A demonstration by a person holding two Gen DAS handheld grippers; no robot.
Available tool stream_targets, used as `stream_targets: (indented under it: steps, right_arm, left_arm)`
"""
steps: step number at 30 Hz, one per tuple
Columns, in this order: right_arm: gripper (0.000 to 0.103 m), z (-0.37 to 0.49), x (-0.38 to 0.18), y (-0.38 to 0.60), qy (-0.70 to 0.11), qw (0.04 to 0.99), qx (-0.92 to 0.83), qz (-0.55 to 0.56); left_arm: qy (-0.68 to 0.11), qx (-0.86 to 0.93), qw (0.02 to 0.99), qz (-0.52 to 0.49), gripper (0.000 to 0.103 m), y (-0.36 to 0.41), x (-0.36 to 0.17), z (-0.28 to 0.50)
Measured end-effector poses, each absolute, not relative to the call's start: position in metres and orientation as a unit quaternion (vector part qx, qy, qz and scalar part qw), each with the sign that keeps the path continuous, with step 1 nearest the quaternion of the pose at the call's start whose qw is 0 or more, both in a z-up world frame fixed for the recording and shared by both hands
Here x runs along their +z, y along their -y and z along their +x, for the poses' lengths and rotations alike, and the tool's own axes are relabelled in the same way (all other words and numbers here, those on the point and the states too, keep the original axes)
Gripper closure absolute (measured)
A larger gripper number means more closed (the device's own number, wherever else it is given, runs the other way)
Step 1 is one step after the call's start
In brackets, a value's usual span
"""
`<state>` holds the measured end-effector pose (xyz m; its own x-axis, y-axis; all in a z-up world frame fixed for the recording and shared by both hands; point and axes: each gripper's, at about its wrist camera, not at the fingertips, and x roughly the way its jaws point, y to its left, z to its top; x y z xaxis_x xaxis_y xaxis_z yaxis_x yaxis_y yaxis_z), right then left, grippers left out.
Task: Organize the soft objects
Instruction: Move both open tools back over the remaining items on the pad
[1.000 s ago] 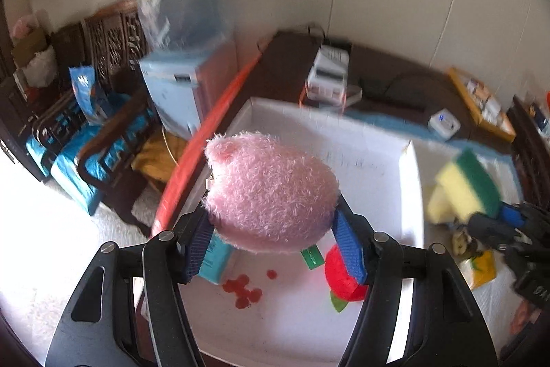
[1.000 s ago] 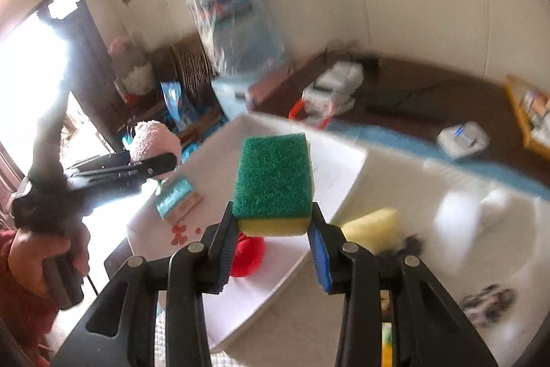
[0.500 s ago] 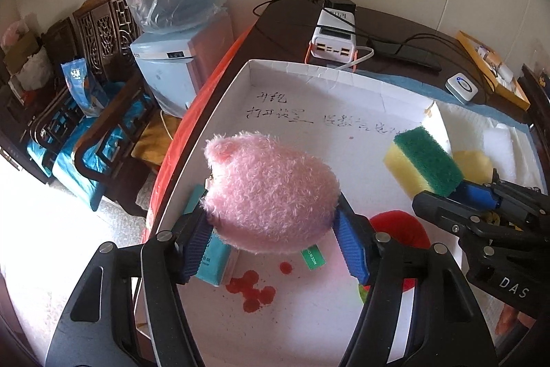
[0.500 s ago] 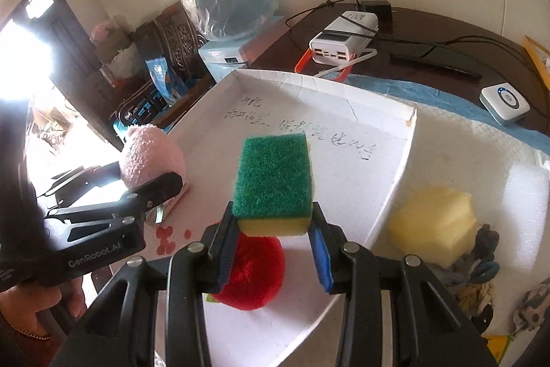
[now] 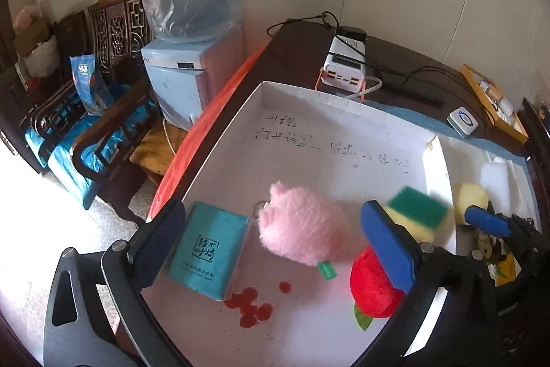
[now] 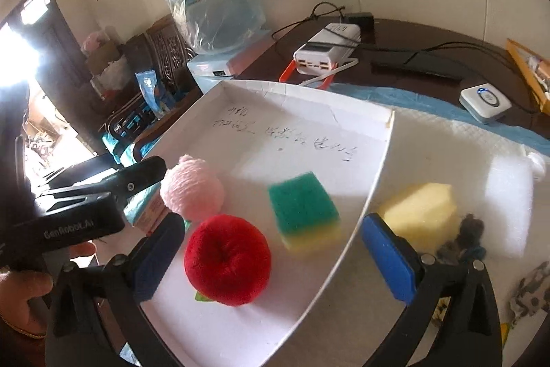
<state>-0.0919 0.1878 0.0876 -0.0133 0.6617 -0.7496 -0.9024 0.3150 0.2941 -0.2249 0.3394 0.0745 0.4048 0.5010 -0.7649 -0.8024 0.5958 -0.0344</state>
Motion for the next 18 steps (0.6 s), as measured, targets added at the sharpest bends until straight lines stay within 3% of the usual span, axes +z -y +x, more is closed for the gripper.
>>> stream_targets:
  steps: [18]
  right_arm:
    - [0.0, -0.085, 0.126, -0.137, -0.366, 0.728, 0.567, -0.121]
  left_arm:
    - [-0.347, 0.397, 0.826, -0.202, 0.0, -0.302, 0.094, -0.219]
